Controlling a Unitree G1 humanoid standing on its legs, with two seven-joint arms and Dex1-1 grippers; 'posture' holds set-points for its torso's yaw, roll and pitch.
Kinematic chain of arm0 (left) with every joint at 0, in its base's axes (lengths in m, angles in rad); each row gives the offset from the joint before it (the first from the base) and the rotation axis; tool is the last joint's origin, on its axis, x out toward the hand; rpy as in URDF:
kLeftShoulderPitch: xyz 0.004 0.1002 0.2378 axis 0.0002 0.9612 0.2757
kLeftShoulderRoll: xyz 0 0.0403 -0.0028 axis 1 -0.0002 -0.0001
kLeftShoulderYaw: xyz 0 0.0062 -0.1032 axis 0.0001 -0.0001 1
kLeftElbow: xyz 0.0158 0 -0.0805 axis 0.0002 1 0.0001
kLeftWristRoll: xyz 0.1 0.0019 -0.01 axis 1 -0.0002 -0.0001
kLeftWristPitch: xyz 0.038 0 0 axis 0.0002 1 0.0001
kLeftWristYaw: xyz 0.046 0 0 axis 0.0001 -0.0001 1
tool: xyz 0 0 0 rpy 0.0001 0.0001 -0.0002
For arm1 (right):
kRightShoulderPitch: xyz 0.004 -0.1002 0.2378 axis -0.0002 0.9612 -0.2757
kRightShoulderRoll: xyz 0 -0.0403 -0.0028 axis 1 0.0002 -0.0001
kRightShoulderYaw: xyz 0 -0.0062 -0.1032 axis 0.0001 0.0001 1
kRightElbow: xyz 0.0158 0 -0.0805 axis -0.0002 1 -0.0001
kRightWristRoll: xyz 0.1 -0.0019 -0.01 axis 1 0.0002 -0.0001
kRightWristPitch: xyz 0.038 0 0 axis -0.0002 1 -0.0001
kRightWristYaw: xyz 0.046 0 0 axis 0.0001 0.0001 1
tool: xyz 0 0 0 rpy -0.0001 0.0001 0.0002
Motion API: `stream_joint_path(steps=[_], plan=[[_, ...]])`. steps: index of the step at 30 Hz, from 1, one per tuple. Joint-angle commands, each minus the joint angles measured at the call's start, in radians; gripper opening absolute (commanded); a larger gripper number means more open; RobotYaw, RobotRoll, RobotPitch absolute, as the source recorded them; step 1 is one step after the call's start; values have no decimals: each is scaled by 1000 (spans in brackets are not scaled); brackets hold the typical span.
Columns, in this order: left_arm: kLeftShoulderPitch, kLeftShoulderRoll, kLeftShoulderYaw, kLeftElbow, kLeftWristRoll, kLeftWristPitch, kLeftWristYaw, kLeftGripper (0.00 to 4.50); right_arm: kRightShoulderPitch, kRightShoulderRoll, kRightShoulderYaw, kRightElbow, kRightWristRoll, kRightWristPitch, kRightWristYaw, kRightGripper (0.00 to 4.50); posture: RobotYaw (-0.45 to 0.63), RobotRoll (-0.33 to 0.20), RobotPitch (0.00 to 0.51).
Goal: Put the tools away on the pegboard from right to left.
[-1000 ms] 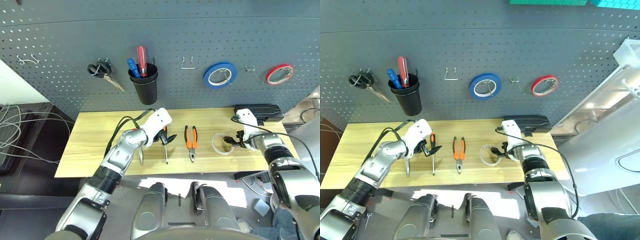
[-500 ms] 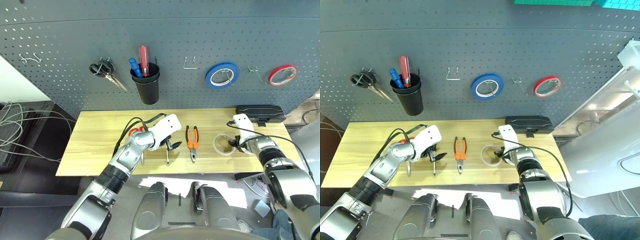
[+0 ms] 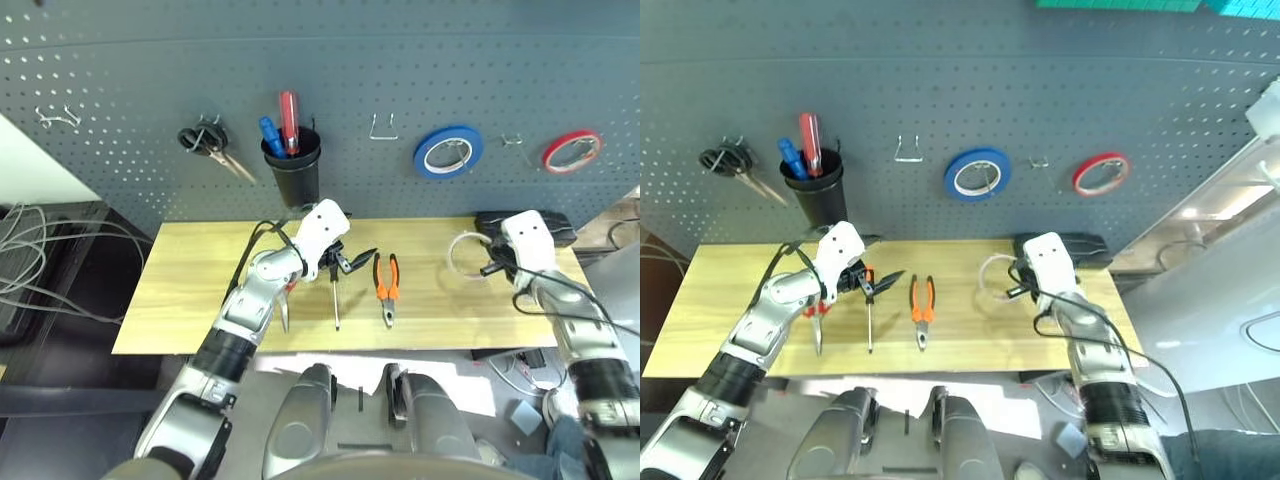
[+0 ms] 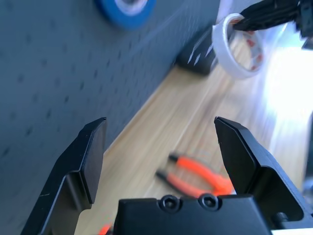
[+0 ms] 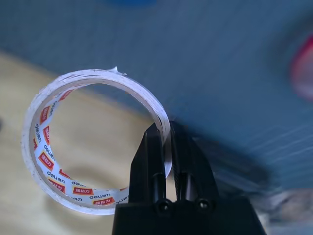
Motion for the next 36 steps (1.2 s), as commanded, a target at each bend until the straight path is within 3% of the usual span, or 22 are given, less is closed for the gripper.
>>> stream_joint_path(steps=[1,5,13,25,26,30,35,36], plan=[[18,-19,-9,-48,-74,75,-51,4500,30,-30,-60,-33,-23,-149,-52,38,-17,0,173],[17,-21,-21,-80,-123,142,-90,4500,7,-53,-103,-59,-26,-248,-93,38,-32,0,170],[6,-9,-28,-75,-113,152,-94,4500,-91,-68,-107,-13,-32,-257,-124,38,-31,0,165],[-9,-5,-26,-93,-134,204,-89,4500,-350,-12,-4,354,-67,-271,-128,38,25,0,150],[-6,-4,-26,-97,-135,207,-86,4500,-360,-6,2,371,-66,-270,-126,332,27,0,150],[0,-1,-26,-108,-133,213,-77,4500,-366,-5,12,399,-58,-284,-116,332,35,0,151],[5,8,-27,-118,-130,217,-71,4500,-290,-20,-8,369,-32,-281,-102,332,32,0,159],[6,10,-27,-119,-130,217,-71,4500,-271,-23,-14,360,-26,-282,-102,681,32,0,159]])
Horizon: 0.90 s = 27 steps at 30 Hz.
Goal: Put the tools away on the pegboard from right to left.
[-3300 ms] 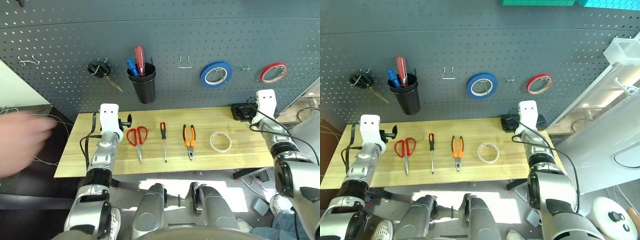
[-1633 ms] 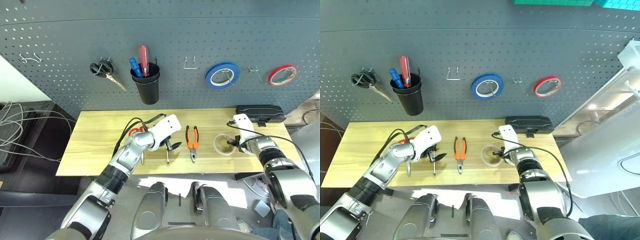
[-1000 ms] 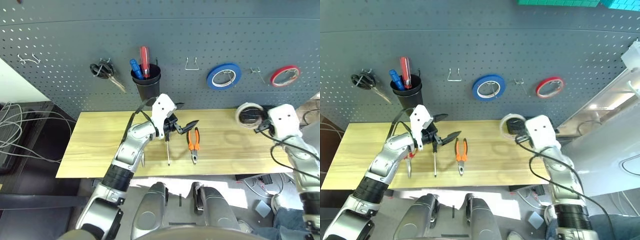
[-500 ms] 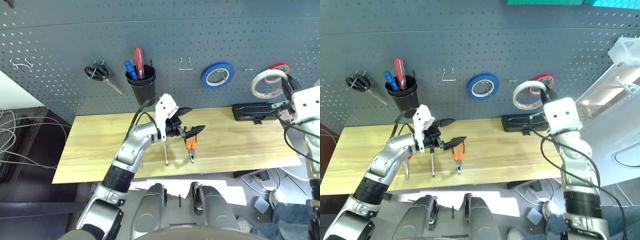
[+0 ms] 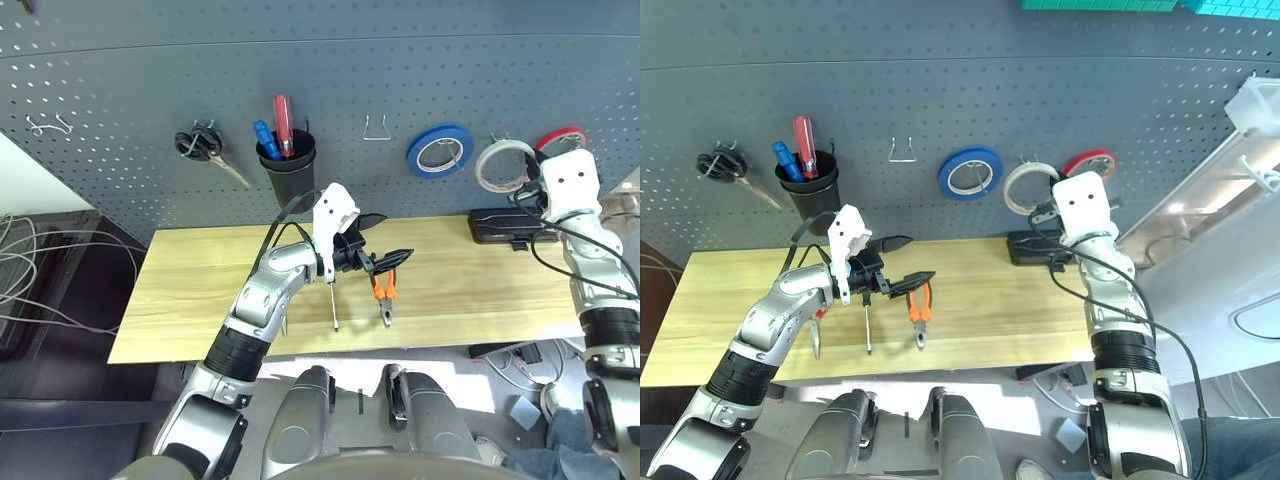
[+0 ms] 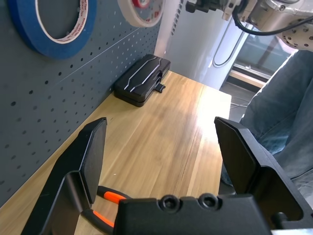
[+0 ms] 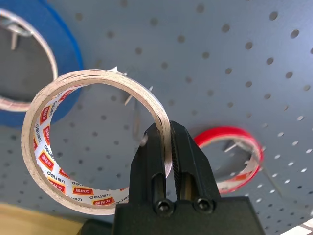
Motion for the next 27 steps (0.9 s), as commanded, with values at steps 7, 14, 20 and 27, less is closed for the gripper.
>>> stream_joint_path(steps=[7,14,20,27], plan=[[10,10,-12,-1,6,8,1,4500,108,-17,-32,-65,33,26,10,1784,11,0,163],[-4,39,-25,17,26,6,-20,4500,143,42,-12,-116,148,269,127,4271,10,0,169],[-25,160,-99,21,119,35,-67,4500,117,138,27,-223,332,930,229,4470,29,0,183],[-9,267,-167,15,202,37,-122,4500,-53,272,54,-142,367,1432,136,4470,66,0,207]])
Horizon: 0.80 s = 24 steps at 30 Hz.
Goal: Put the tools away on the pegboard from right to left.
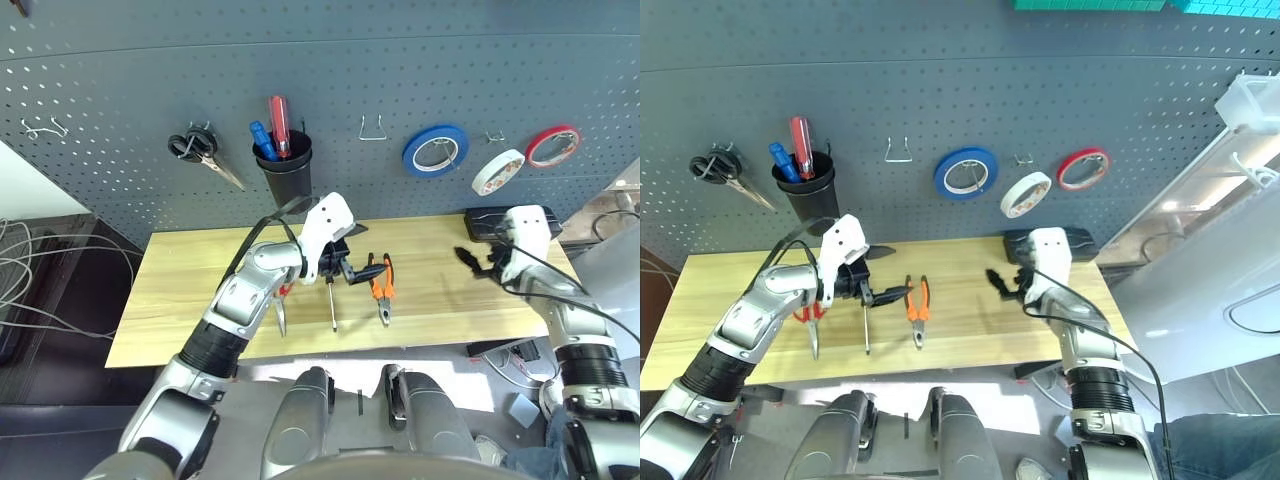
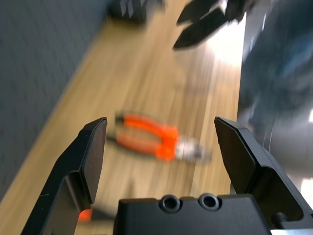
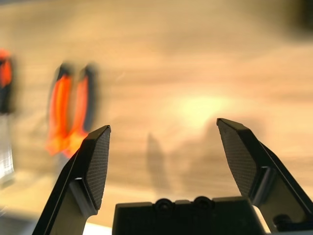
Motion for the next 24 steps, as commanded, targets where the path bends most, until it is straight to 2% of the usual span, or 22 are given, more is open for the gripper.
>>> stream_joint_path(steps=[1,7,14,18,24], plan=[[22,14,-29,-17,24,20,-23,4500,-78,72,-9,76,4,146,-76,4470,76,0,215],[63,47,-33,-83,32,52,-51,4500,-163,195,-21,146,-15,227,-182,4470,115,0,238],[86,85,-11,-117,25,49,-75,4500,-95,247,9,32,-34,291,-250,4470,151,0,274],[90,102,7,-107,18,30,-84,4500,-25,241,30,79,-63,186,-254,4470,159,0,292],[91,107,15,-96,21,5,-93,4500,-5,249,35,235,-87,-10,-239,4470,167,0,307]])
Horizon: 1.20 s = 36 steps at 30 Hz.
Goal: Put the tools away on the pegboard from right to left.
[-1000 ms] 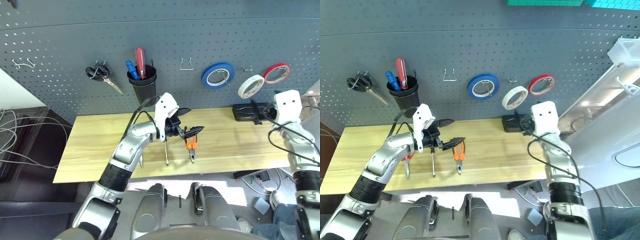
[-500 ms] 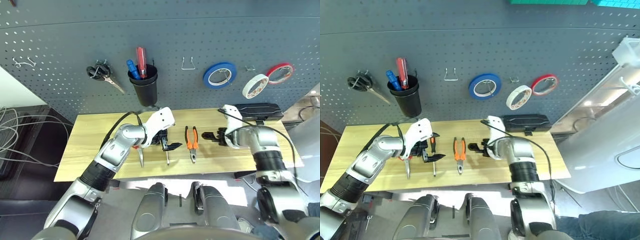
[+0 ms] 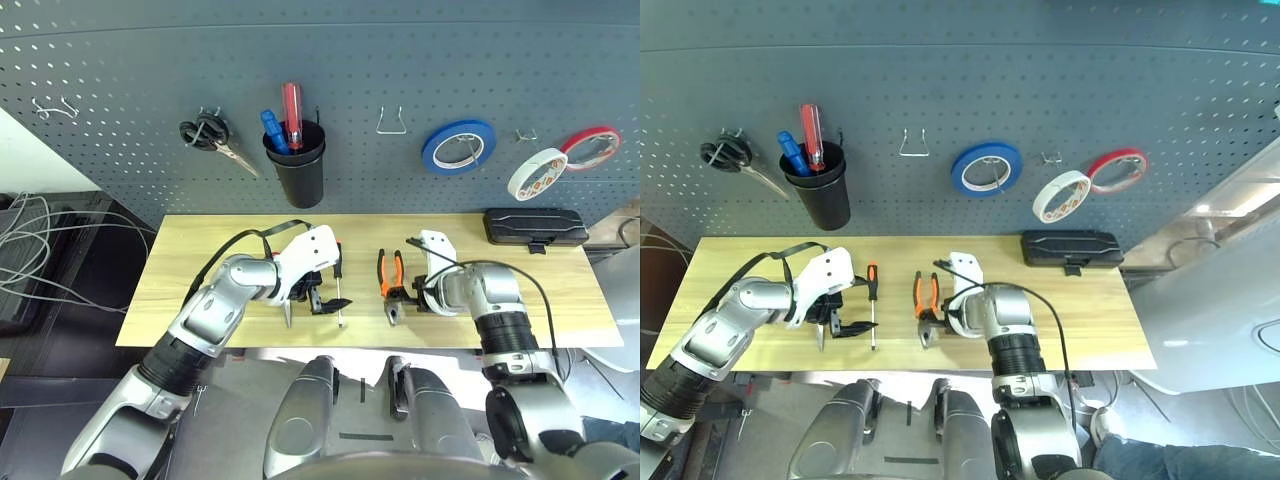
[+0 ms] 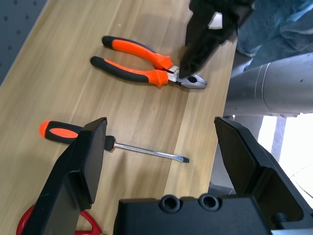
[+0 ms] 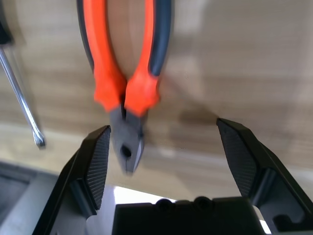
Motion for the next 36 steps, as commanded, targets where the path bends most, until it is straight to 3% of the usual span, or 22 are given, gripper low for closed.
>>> stream_joint_path(steps=[1,15,21,36], plan=[[17,6,2,7,-3,-16,-11,4500,30,14,12,117,-23,-86,0,4470,167,0,307],[8,2,-1,18,4,-31,-19,4500,-108,112,5,395,-49,-290,-42,4470,183,0,295],[18,7,3,6,0,-19,-20,4500,-147,117,10,479,-63,-263,-40,4299,191,0,293],[14,1,0,17,-4,-7,-22,4500,-114,69,43,266,-70,1,-41,4299,172,0,285]])
